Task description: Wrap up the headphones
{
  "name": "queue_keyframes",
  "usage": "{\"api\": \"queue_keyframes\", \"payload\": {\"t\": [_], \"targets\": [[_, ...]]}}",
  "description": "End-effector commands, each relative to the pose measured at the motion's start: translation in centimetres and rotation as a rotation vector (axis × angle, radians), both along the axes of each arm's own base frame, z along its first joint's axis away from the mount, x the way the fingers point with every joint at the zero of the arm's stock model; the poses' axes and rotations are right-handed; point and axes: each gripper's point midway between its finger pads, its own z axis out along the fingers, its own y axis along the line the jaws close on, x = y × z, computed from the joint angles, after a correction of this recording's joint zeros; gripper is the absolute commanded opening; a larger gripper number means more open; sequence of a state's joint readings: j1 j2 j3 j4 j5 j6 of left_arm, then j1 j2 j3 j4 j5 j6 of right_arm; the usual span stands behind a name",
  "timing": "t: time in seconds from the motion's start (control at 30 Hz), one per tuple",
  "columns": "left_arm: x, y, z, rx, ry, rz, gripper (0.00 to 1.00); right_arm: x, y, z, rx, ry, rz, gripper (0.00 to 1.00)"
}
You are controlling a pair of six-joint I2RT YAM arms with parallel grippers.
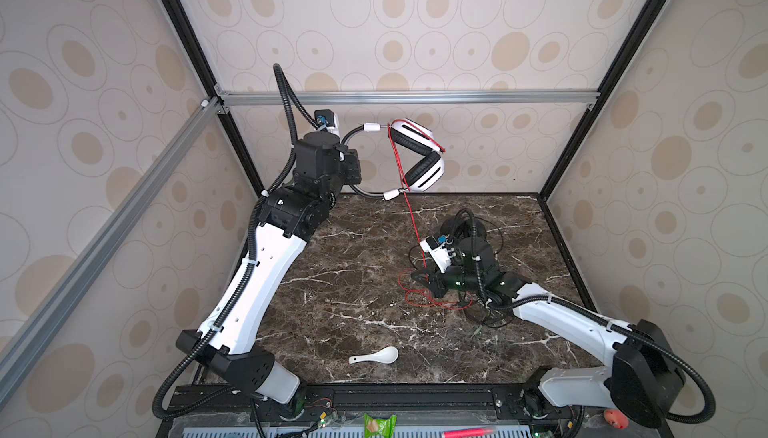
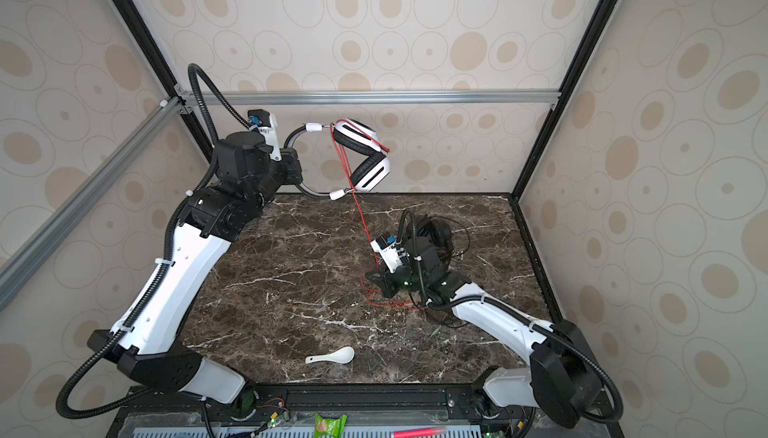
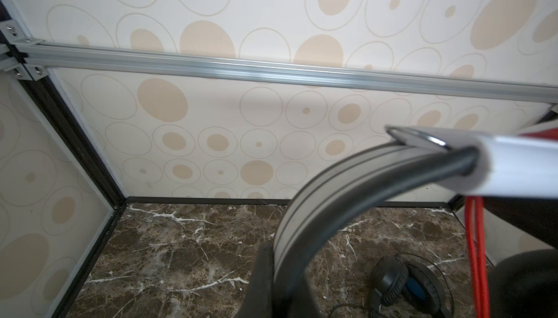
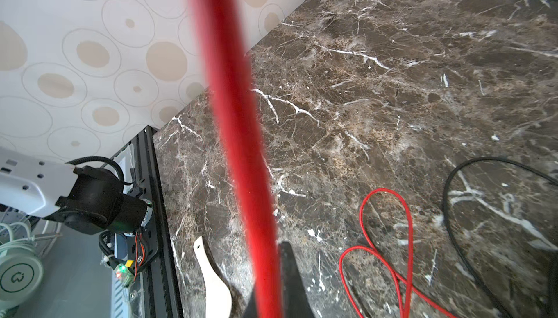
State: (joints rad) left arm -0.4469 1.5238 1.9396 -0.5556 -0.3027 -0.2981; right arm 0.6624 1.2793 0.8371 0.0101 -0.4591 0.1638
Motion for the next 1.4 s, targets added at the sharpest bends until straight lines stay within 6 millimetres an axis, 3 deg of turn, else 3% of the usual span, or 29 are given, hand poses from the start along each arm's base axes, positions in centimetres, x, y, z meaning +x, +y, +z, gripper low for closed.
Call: {"api": "queue_keyframes", "payload": {"t": [0.0,0.2,0.47,0.63,0.87,1.1,1.37], "targets": [[1.1,2.0,5.1,-0.094,-0.187,0.083,0.00,-1.0,-1.1,-0.8,-0.130,-0.017,0.005,0.00],[3.3,2.5,2.6,-0.029,-0.152,0.146,0.00,-1.5,-1.3,1.1,-0.223,-0.079,0.040,0.00],[3.4,3.3,-1.7,0.096,-0.087,0.213,0.00,-1.9,0.1,2.7,-0.379,-0.173,0.118,0.00],[1.6,2.0,-4.5,0.276,-0.025,0.194,0.00,-0.7,0.5,4.7,-0.451,-0.242,0.126,0.00],[-2.6,3.0,-9.3,0.430,0.084,0.154,0.00,1.6,1.0,8.4,-0.523,-0.349,0.123,0.00],[-5.5,2.6,-13.0,0.535,0.164,0.020,0.00,4.1,2.4,10.9,-0.573,-0.433,0.123,0.00],[-7.5,3.1,-14.6,0.566,0.202,-0.037,0.00,6.5,2.6,12.5,-0.646,-0.509,0.087,0.02]]}}
